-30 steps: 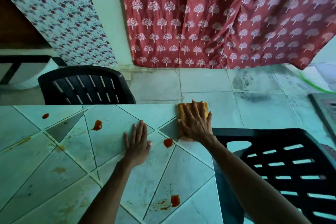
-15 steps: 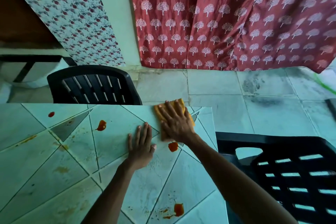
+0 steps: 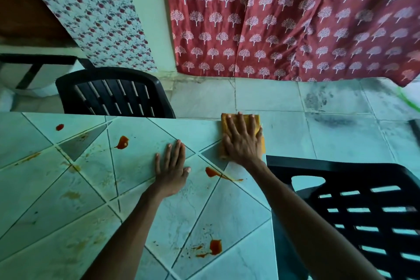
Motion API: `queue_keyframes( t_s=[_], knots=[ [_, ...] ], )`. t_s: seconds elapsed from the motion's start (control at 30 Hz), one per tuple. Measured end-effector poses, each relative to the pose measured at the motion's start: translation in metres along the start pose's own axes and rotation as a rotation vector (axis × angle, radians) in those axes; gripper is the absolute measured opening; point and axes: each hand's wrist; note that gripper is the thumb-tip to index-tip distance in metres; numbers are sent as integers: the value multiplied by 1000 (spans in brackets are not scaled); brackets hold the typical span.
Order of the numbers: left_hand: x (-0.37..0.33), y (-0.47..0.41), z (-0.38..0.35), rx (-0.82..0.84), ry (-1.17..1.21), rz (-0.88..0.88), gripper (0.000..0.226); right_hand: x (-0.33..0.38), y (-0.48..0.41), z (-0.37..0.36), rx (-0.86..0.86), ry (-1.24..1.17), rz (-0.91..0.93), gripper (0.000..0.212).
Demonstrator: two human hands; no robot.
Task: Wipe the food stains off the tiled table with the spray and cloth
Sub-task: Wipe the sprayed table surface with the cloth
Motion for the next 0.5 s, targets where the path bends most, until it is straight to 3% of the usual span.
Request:
queue_keyframes(
  t_s=[0.2,0.5],
  knots=[
    [-2,-1,2,-19,24,10,82,-35,140,-18,-44,6,72,67],
    [0,-3,0,-38,-3,9,77,-7,-10,3,-14,-25,-72,70]
  ],
)
Point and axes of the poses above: each hand's wrist, its own y-axis away from the middle knuckle, its own z-axis out of the back of the hand, x = y × z, and after that the axes turned 8 degrees about -z, right-handed
